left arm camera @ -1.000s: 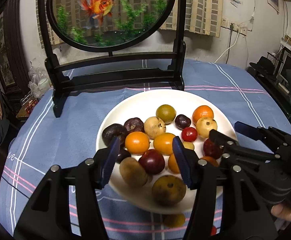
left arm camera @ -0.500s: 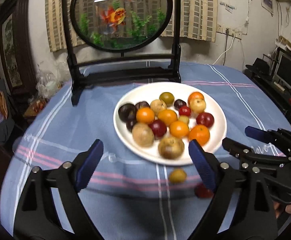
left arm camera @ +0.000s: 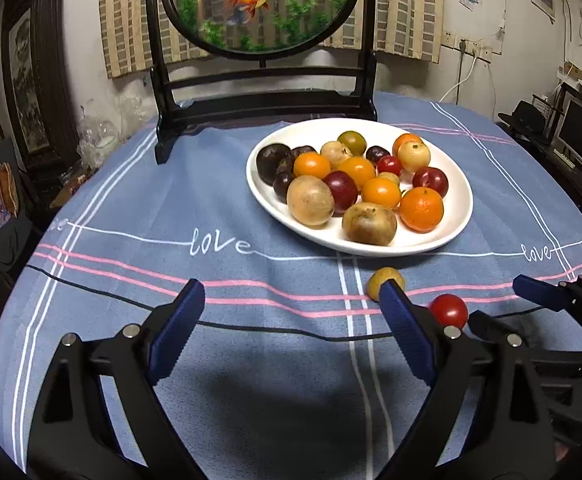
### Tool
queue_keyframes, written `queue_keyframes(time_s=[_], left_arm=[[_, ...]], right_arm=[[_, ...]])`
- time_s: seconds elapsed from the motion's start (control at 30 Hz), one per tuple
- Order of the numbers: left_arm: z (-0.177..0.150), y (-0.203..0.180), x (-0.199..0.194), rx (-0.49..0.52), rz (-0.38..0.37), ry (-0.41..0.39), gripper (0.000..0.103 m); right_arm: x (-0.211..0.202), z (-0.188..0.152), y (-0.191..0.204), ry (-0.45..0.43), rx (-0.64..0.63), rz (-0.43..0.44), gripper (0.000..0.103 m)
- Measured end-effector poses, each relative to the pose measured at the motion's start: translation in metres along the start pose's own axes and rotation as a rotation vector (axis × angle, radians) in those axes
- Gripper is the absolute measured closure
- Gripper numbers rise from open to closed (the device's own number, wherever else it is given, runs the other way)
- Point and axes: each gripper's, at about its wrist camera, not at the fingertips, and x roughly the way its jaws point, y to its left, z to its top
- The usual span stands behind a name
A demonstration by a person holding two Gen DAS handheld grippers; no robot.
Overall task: Organize fruits
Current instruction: 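Move both open tools back over the last two fruits, then grasp the red tomato with the right tool while the left tool grasps the olive-brown fruit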
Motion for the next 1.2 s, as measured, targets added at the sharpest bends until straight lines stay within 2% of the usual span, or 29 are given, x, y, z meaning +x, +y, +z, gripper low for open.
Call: queue_keyframes(time_s=[0.47, 0.5, 0.57, 0.73, 1.07, 1.2], left_arm=[[0.002, 0.01, 0.009, -0.04, -0.024, 0.046, 0.011], [0.002, 0.01, 0.009, -0.039, -0.025, 0.046, 0.011], [0.002, 0.009, 0.01, -0.039, -0.031, 0.05, 0.011], [0.002, 0.01, 0.011, -0.042, -0.038, 0.054, 0.011], [-0.004, -0.001, 0.015, 0.005, -0.055, 0.058, 0.011], [-0.01, -0.014, 0.018, 0.065, -0.027, 0.055, 0.012]], right_arm=[[0.024, 0.005, 0.027, 0.025, -0.076, 0.005, 0.043], [0.026, 0.006, 0.027, 0.033, -0.077, 0.007, 0.045], [0.032, 0.006, 0.027, 0.054, -0.075, 0.017, 0.056], [0.031, 0.006, 0.03, 0.035, -0.083, 0.029, 0.072], [0.007, -0.004, 0.011, 0.016, -0.046, 0.033, 0.073], [-0.005, -0.013, -0.009, 0.006, -0.002, 0.034, 0.073]])
